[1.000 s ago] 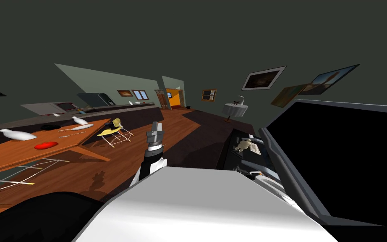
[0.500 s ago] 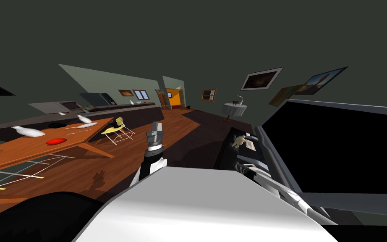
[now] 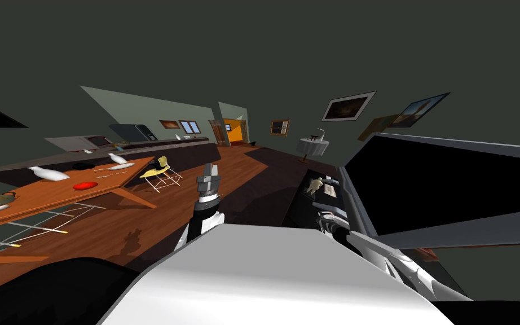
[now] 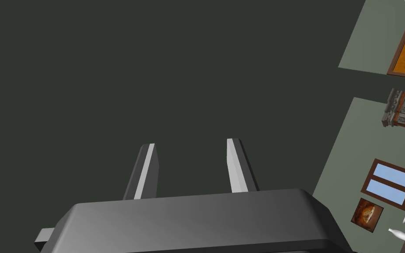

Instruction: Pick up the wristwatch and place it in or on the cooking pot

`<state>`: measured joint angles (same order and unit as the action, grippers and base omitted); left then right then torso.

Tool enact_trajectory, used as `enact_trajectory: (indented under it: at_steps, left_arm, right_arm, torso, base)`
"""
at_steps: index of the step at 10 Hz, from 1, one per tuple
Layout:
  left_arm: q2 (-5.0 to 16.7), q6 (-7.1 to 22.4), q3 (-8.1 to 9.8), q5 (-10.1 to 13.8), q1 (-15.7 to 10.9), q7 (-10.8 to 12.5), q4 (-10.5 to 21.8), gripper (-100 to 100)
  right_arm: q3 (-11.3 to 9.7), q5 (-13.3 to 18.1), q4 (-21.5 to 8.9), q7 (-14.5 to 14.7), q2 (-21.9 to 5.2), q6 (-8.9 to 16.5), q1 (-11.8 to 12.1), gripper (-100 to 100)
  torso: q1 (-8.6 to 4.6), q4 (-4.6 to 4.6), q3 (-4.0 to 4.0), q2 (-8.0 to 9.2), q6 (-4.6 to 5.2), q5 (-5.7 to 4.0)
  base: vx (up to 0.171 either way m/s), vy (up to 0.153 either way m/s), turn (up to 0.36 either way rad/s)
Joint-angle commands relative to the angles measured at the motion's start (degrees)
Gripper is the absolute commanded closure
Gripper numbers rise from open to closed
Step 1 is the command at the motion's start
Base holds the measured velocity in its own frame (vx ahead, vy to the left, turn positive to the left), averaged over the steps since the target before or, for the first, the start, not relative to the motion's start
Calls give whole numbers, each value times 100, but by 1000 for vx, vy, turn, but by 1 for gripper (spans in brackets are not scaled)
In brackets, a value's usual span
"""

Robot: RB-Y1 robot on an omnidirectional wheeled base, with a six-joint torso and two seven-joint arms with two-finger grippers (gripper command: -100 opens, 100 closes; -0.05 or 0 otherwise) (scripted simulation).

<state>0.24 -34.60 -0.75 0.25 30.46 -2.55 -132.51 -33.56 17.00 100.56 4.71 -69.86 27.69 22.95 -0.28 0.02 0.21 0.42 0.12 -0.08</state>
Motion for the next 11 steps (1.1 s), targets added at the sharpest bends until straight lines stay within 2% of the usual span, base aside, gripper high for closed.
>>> enact_trajectory:
  at_steps: [1, 5, 9, 11]
  left_arm:
    - [0, 0, 0, 0, 0, 0, 0, 0]
    - [0, 0, 0, 0, 0, 0, 0, 0]
    - [0, 0, 0, 0, 1, 0, 0, 0]
    - [0, 0, 0, 0, 1, 0, 0, 0]
  right_arm:
    - [-7, -10, 191, -81, -223, 93, 76, 100]
    - [3, -39, 535, -247, -720, 220, 263, 100]
    - [52, -61, 768, -380, -1212, 307, 484, 100]
    - [62, -67, 814, -408, -1354, 328, 564, 100]
  torso:
    - [0, 0, 0, 0, 0, 0]
    - [-3, -3, -12, -23, -1, -3]
    - [5, -7, -24, -44, -2, -2]
    - [-27, 2, -9, -24, 40, 45]
  base:
    - [-124, -84, -30]
    - [-80, -79, -5]
    - [-38, -60, 2]
    - [-35, -54, 12]
